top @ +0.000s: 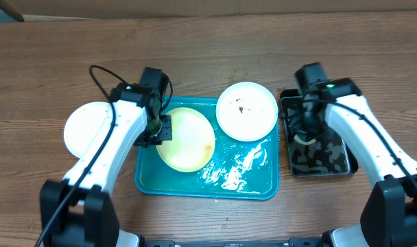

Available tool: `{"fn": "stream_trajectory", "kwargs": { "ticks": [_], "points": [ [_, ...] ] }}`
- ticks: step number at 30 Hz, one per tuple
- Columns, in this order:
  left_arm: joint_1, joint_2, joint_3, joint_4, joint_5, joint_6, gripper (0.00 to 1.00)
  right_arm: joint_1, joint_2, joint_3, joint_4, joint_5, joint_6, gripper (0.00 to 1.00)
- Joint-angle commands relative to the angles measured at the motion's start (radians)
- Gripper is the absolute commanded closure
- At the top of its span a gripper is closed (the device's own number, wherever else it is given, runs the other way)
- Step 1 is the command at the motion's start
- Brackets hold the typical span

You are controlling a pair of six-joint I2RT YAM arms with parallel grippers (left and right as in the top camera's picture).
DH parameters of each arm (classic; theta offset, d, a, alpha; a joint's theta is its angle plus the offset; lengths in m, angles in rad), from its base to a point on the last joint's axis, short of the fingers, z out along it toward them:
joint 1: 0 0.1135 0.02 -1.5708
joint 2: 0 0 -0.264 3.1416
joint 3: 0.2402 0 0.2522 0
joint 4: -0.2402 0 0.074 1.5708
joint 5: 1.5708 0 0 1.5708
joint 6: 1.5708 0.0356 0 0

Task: Clean dirty plates on tray and stack at the side
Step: 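Return the sponge to the basin and lift the yellow plate with left gripper, then carry the yellow plate left and stack it on the white plate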

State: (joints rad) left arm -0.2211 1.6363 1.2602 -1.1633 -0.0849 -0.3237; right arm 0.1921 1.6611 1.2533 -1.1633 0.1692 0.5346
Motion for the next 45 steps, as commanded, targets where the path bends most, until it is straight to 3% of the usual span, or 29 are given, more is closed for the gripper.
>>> {"fn": "stream_trajectory", "kwargs": {
  "ticks": [1, 9, 16, 20, 27, 39, 45],
  "points": [
    [0.003, -0.060, 0.018, -0.004, -0.087, -0.037, 0.96, -0.050, -0.032, 0.021, 0.009, 0.013, -0.072, 0.90],
    [-0.018, -0.153, 0.018, -0.011, -0.244, -0.109, 0.96, -0.083, -0.031, 0.016, 0.023, 0.013, -0.072, 0.90],
    [-0.142, -0.172, 0.018, -0.018, -0.513, -0.192, 0.95, -0.083, -0.031, 0.016, 0.047, 0.013, -0.079, 0.91],
    [-0.208, -0.172, 0.018, -0.038, -0.663, -0.250, 0.96, -0.083, -0.031, 0.008, 0.072, 0.012, -0.173, 0.94],
    [-0.314, -0.172, 0.018, -0.040, -0.832, -0.268, 0.96, -0.083, -0.031, -0.069, 0.151, 0.010, -0.209, 0.95],
    [-0.470, -0.172, 0.018, -0.040, -1.022, -0.267, 0.96, -0.083, -0.030, -0.171, 0.236, 0.010, -0.210, 0.94],
    [-0.475, -0.172, 0.018, -0.040, -1.026, -0.267, 0.96, -0.083, -0.030, -0.172, 0.242, 0.009, -0.210, 0.94]
  ]
}}
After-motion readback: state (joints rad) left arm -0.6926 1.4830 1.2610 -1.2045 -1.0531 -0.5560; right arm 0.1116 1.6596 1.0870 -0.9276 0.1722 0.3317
